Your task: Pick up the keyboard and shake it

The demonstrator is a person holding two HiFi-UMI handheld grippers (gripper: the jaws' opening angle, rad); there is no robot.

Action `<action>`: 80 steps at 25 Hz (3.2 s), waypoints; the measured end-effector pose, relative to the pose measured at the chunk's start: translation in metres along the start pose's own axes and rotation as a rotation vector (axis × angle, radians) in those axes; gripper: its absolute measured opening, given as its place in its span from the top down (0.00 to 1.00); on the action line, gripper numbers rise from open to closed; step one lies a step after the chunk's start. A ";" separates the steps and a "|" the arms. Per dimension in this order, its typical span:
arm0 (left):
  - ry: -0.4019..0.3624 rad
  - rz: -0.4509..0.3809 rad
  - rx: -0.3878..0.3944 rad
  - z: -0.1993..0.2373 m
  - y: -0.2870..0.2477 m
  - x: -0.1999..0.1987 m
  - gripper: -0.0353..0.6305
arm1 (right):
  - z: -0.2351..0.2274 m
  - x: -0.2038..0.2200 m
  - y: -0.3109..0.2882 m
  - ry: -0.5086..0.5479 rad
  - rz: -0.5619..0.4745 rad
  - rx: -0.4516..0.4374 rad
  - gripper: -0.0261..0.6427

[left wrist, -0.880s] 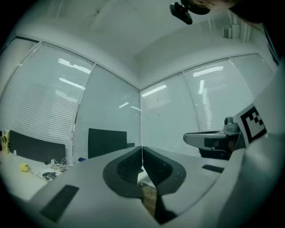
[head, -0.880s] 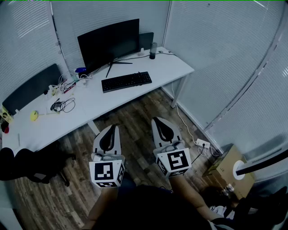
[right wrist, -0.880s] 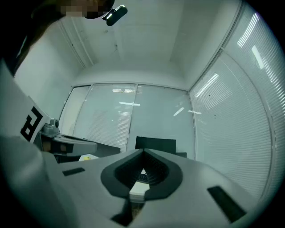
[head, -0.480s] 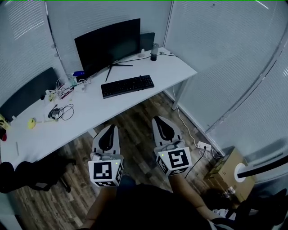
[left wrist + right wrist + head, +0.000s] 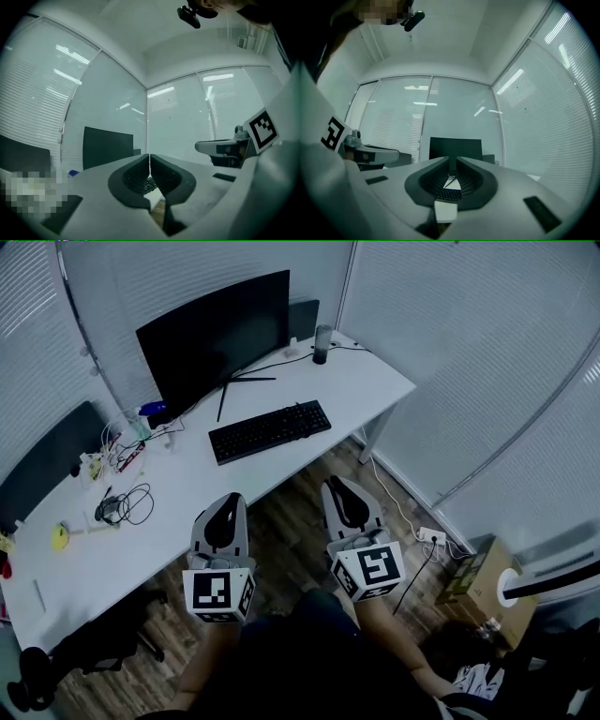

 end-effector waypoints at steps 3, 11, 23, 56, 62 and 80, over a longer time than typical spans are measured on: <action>0.030 0.022 0.028 0.013 -0.019 0.010 0.91 | -0.003 0.009 -0.021 -0.011 0.022 0.000 0.90; 0.042 0.074 0.018 0.042 -0.074 0.033 0.89 | -0.037 0.031 -0.082 -0.019 0.063 -0.020 0.81; 0.065 0.158 -0.061 0.068 -0.220 0.082 0.61 | -0.185 0.081 -0.197 -0.010 0.172 -0.142 0.73; -0.013 0.904 -0.011 0.147 -0.336 0.293 0.45 | -0.388 0.292 -0.296 -0.161 0.899 -0.472 0.56; 0.077 0.924 -0.005 0.160 -0.353 0.302 0.44 | -0.402 0.311 -0.310 -0.292 0.911 -0.434 0.56; 0.286 0.947 -0.041 0.169 -0.360 0.313 0.52 | -0.402 0.329 -0.317 -0.523 0.937 -0.421 0.61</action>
Point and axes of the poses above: the fingertips, and each gripper's own axes: y backward along the fingers, z to its left, x out of its underside, the point moved 8 cm from there along y, backward along the fingers, and after that the axes turned 14 degrees about -x, right-handed, at the moved point
